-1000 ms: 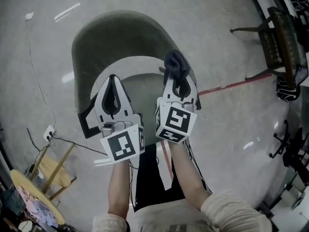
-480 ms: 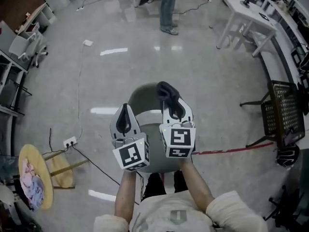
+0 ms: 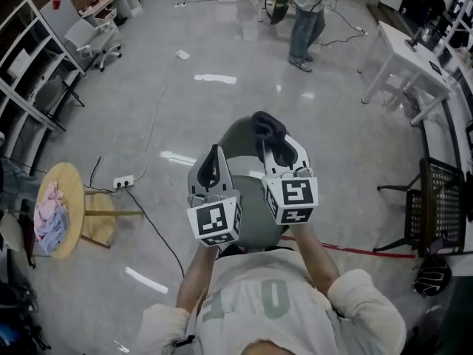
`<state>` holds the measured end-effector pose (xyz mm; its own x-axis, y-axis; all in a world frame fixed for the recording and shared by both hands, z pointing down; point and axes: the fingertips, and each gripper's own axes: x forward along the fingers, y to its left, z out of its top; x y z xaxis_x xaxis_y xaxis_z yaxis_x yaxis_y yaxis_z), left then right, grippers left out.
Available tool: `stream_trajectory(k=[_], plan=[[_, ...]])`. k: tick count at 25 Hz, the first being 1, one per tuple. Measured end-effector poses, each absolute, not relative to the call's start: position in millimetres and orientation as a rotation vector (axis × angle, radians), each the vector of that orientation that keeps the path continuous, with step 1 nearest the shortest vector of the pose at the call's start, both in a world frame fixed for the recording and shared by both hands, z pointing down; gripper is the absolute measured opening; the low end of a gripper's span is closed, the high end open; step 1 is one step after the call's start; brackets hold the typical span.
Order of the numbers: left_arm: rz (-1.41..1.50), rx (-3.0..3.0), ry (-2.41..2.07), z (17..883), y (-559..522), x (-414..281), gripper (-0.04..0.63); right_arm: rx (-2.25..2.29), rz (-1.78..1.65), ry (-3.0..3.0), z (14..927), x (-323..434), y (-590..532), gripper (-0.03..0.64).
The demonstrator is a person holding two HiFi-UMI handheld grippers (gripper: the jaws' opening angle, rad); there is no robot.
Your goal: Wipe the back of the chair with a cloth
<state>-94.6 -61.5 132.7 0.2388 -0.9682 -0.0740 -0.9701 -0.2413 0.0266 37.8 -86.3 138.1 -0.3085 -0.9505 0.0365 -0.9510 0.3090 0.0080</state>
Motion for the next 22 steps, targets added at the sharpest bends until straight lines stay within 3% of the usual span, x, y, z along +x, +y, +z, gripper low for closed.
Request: stream_trajectory(k=[22], plan=[[0.136,-2.353,2.068,152.9,-5.3,-80.2,0.015,1.570,0.021,-2.656,158.8,41.7,-34.0,0.057]])
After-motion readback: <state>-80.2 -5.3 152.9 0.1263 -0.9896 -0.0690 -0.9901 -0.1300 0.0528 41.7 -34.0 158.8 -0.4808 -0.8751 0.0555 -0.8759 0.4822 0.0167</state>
